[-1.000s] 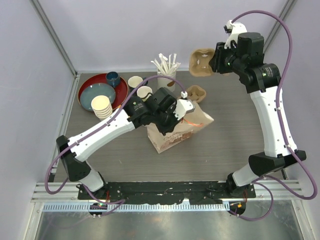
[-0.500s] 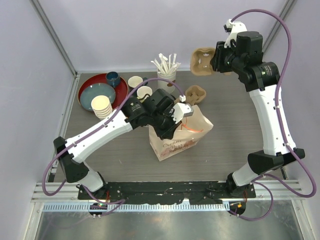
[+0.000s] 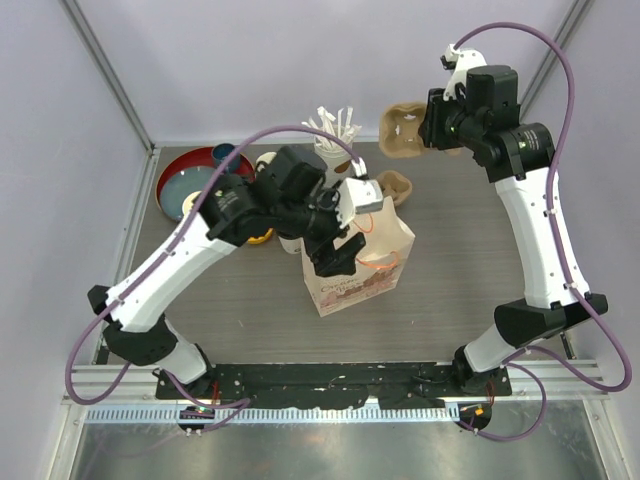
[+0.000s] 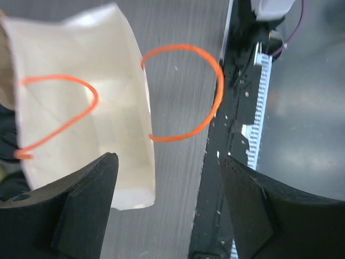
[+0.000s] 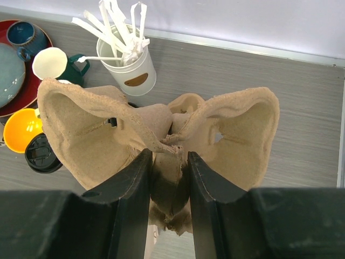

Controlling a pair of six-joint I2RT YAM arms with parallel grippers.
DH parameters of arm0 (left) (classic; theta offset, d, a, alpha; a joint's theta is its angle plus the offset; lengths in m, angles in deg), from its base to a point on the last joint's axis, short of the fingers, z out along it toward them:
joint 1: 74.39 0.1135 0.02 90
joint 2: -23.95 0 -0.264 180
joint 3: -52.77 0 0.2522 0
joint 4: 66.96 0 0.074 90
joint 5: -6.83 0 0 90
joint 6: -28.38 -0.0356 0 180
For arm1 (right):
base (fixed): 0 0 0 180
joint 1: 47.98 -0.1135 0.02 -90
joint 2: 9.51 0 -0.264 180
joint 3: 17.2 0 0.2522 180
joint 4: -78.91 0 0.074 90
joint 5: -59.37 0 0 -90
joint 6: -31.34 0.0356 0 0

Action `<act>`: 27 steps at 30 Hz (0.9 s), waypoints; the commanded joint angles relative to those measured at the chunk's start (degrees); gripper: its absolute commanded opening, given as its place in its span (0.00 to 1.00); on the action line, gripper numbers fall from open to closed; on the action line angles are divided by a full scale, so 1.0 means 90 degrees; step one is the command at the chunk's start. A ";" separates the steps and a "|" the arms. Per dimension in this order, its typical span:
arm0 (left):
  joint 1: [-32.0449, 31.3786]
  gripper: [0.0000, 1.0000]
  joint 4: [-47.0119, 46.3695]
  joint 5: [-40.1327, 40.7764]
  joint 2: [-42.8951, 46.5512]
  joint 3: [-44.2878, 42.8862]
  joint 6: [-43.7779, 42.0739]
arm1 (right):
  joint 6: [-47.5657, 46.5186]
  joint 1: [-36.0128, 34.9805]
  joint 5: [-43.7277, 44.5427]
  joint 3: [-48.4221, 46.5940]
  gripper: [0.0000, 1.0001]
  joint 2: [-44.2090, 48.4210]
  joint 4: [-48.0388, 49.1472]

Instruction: Pack the takeout coffee

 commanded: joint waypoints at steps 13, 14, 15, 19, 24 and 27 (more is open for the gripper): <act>0.2283 0.94 -0.0353 0.0115 -0.0537 -0.0329 -0.0418 | -0.0032 -0.0749 0.0127 -0.0386 0.16 0.0398 -0.0541; 0.2283 0.95 -0.0333 -0.0119 -0.0595 -0.0319 -0.0438 | -0.0022 -0.0808 0.0136 -0.0406 0.16 0.0407 -0.0580; 0.2283 0.95 -0.0333 -0.0315 -0.0635 -0.0319 -0.0467 | -0.0031 -0.0857 0.0166 -0.0416 0.16 0.0446 -0.0658; 0.2283 0.94 -0.0576 -0.1018 -0.0596 0.0002 -0.0507 | -0.0002 -0.1024 0.0205 -0.0406 0.16 0.0622 -0.0746; 0.2283 0.77 -0.0694 -0.0922 -0.0800 0.0315 -0.0380 | 0.0027 -0.1112 -0.0009 -0.0357 0.16 0.0798 -0.0834; 0.2273 0.46 -0.0694 -0.1020 -0.0908 0.0413 -0.0185 | 0.0056 -0.1141 -0.0536 -0.0347 0.16 0.0954 -0.0825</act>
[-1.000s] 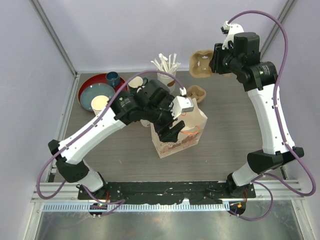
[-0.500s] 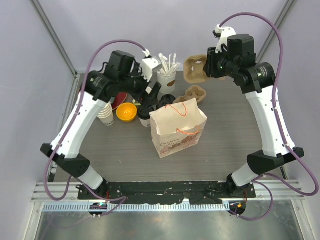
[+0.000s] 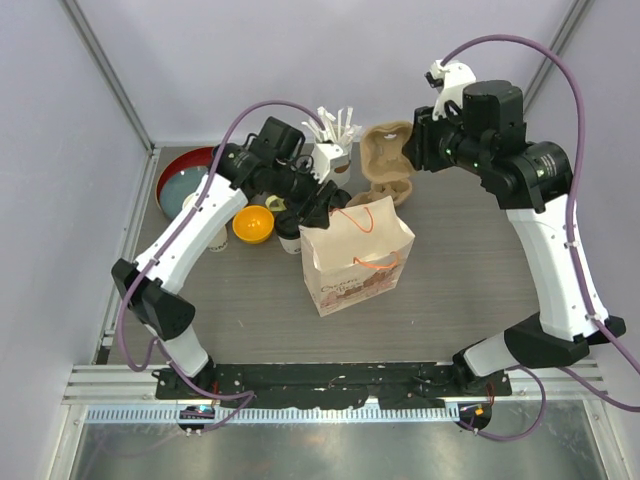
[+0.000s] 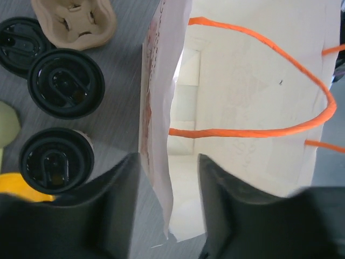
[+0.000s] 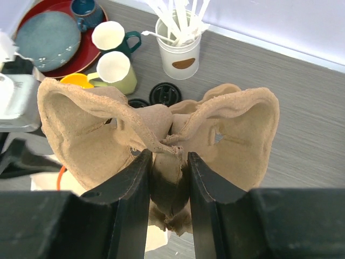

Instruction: Pack the takeout coffee

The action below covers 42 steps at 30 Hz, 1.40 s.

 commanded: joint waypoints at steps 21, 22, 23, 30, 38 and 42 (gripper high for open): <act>-0.0024 0.00 -0.1824 -0.0438 0.1301 0.1872 0.2096 | 0.0701 -0.1706 -0.1024 0.2155 0.14 0.1028 0.1000; -0.0015 0.00 -0.1824 -0.0457 0.1311 0.1882 0.2106 | 0.0701 -0.1706 -0.1004 0.2379 0.14 0.1028 0.0999; -0.0005 0.00 -0.1834 -0.0467 0.1301 0.1892 0.2106 | 0.0720 -0.1706 -0.0984 0.2507 0.15 0.1077 0.1009; 0.0190 0.00 -0.1892 -0.0399 0.1233 0.1824 0.2341 | 0.0467 -0.1706 -0.0974 0.3337 0.16 0.1292 0.0902; 0.0200 0.00 -0.1824 -0.0408 0.1194 0.1853 0.2185 | 0.0349 -0.1715 0.0039 0.3855 0.16 0.1107 0.0844; 0.0200 0.00 -0.1853 -0.0555 0.1184 0.1833 0.2214 | 0.0291 -0.1774 0.0354 0.3992 0.18 0.0853 0.0814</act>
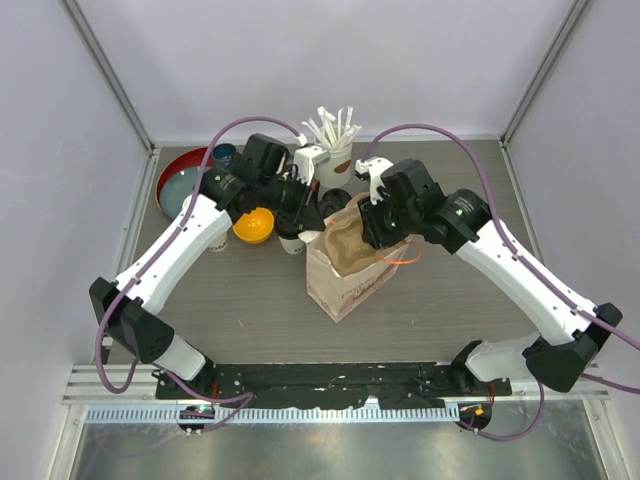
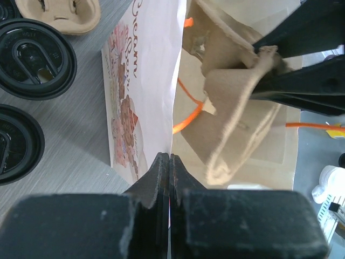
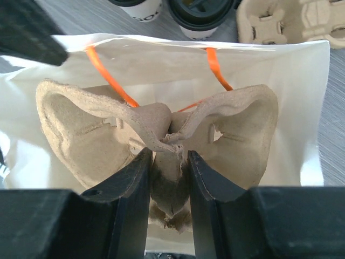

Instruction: Pack the takeout coffee

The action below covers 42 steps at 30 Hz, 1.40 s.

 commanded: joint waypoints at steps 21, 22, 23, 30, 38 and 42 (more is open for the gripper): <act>0.0240 0.00 -0.0809 0.0644 0.0160 0.0139 0.0693 | -0.0132 -0.1124 0.1654 0.1361 0.20 -0.0343 0.0286; 0.0240 0.00 -0.0819 0.0770 0.0169 0.0130 0.0634 | -0.0161 -0.1124 0.1596 0.1391 0.20 -0.0363 0.0247; 0.0240 0.00 -0.0829 0.0820 0.0189 0.0129 0.0508 | -0.0171 -0.1124 0.1556 0.1420 0.20 -0.0373 0.0247; 0.0192 0.00 -0.1005 0.0576 0.0345 0.0227 0.0321 | -0.0347 -0.1183 0.1634 0.1605 0.19 -0.0851 0.0198; -0.0014 0.00 -0.1083 0.0585 0.0501 0.0540 -0.0020 | -0.0269 -0.1202 0.1351 0.1791 0.20 -0.1232 0.0295; -0.0043 0.00 -0.1054 0.0762 0.0579 0.0510 -0.0429 | -0.0084 -0.1212 0.1331 0.2064 0.20 -0.1378 0.0305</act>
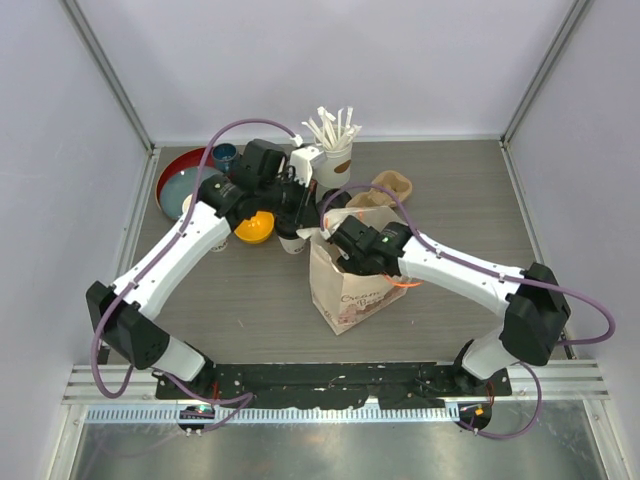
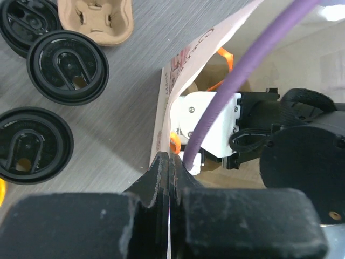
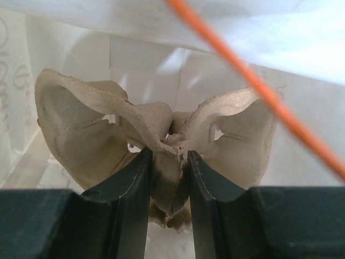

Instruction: Pack the takeout coffee

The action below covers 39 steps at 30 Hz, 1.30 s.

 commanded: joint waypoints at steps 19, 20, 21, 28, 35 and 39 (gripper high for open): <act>-0.0109 0.00 -0.0320 -0.0560 0.0556 0.0252 -0.0579 | 0.1122 -0.0044 -0.0297 0.0881 0.49 -0.0902 0.1312; -0.0109 0.00 -0.0310 -0.0580 0.0576 0.0271 -0.0589 | 0.1141 -0.0044 -0.0297 0.0842 0.61 -0.0902 0.1303; -0.0109 0.00 -0.0310 -0.0590 0.0576 0.0291 -0.0589 | 0.1141 -0.0034 -0.0249 0.0822 0.66 -0.0863 0.1274; -0.0109 0.00 -0.0125 -0.0629 0.0595 0.0252 -0.0687 | 0.1103 -0.0044 -0.0170 0.0442 0.85 -0.0064 0.1254; -0.0109 0.00 0.0061 -0.0512 0.0459 0.0223 -0.0931 | 0.1005 -0.0044 -0.0023 0.0402 0.87 0.1137 0.1761; -0.0109 0.00 0.0207 -0.0609 0.0273 0.0077 -0.0980 | 0.0907 -0.0044 -0.0141 0.0178 0.88 0.1266 0.1529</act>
